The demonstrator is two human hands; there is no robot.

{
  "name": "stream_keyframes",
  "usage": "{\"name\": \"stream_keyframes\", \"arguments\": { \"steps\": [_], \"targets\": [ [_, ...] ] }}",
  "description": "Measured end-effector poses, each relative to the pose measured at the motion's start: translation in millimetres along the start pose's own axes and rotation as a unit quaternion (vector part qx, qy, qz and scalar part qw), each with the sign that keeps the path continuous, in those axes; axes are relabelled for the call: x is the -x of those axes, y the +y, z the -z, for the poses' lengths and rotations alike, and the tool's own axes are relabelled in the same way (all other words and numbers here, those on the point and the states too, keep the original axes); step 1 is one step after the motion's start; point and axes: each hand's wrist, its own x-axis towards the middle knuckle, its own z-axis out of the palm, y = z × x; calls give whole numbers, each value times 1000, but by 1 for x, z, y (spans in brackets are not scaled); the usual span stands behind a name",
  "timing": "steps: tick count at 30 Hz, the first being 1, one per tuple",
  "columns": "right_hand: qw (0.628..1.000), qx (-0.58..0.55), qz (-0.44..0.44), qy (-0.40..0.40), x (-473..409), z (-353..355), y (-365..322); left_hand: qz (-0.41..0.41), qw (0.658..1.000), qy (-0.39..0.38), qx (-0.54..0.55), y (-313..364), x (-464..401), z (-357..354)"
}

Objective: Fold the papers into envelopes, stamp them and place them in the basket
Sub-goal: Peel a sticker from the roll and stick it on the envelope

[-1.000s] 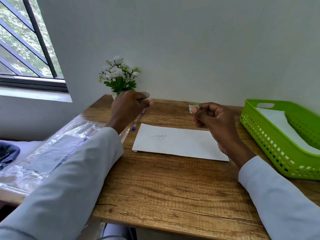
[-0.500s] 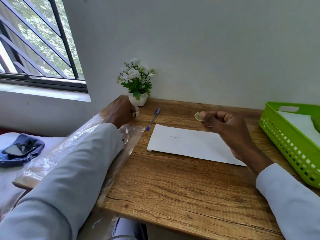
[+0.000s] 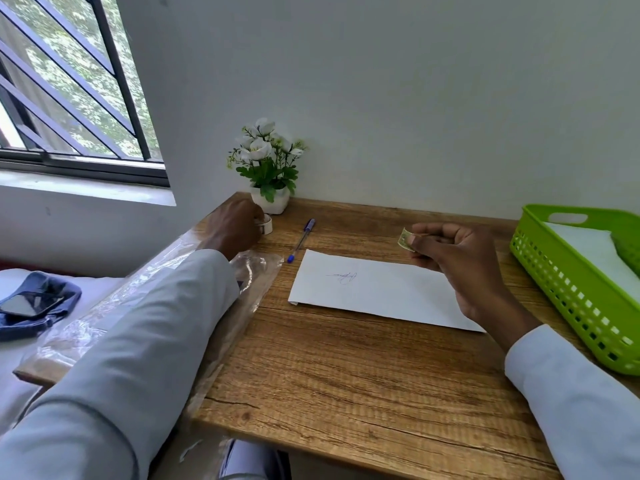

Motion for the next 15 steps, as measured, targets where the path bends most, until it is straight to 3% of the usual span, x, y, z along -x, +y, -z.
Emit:
{"name": "stream_keyframes", "arguments": {
  "steps": [4, 9, 15],
  "targets": [
    [999, -27, -34, -1, 0, 3, -1, -63, 997, 12, 38, 27, 0, -2],
    [993, -43, -110, -6, -4, 15, -5, -244, 963, -66, 95, 99, 13, 0],
    [985, -65, -140, 76, -6, 47, -11, -275, 932, -181, 152, 171, 33, -11]
  ]
}}
